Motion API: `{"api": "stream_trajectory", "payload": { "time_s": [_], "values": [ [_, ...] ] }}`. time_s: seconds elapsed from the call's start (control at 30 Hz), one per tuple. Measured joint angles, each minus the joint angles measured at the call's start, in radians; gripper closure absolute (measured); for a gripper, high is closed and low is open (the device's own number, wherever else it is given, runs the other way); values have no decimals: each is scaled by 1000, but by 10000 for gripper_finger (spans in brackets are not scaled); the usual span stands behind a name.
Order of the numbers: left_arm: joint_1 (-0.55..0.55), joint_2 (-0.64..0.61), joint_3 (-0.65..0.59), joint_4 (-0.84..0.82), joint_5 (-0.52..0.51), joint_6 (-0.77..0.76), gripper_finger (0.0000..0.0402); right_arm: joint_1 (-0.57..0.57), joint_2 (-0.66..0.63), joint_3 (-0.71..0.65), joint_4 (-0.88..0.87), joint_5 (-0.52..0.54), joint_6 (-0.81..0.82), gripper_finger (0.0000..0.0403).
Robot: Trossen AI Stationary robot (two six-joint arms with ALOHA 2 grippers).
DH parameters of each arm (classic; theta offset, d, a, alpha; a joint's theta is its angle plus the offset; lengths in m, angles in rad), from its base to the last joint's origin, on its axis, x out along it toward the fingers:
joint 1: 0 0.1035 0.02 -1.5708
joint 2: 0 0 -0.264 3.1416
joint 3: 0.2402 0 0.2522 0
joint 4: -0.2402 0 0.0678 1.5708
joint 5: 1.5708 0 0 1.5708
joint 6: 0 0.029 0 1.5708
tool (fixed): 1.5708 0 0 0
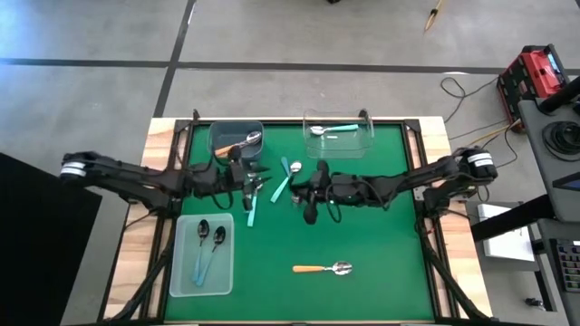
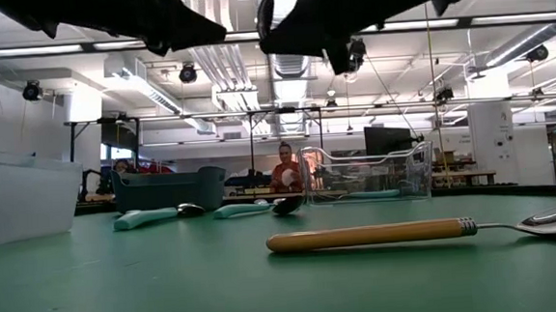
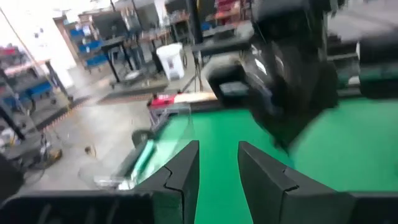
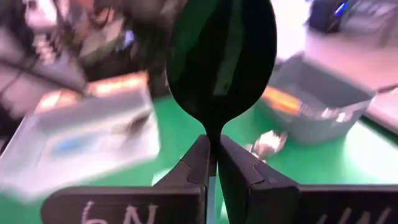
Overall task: Sort silverware by color (type)
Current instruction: Put the dark blue spoon into the white bin
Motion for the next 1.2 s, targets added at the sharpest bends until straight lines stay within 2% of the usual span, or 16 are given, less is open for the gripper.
{"api": "stream_trajectory", "payload": {
  "time_s": [0.23, 0.43, 0.53, 0.73, 0.87, 1.0, 1.1, 1.2],
  "values": [
    [-30, 62, 0, -8, -16, -70, 275, -23, 99, 1, 279, 168, -40, 390],
    [-29, 131, 0, -1, -113, -110, 209, -27, 150, 1, 424, 169, -47, 390],
    [-30, 171, 0, 44, -120, -109, 182, -27, 167, 6, 448, 172, -56, 390],
    [-30, 250, 3, 149, -113, -116, 170, -27, 195, 39, 456, 172, -68, 390],
    [-30, 287, 17, 167, -142, -125, 188, -27, 217, 69, 454, 171, -82, 390],
    [-31, 303, 25, 170, -205, -137, 231, -24, 230, 87, 453, 168, -82, 390],
    [-32, 301, 24, 168, -217, -149, 289, -24, 230, 90, 449, 169, -82, 390],
    [-34, 291, 21, 162, -217, -157, 371, -24, 230, 90, 448, 169, -83, 390]
  ]
}}
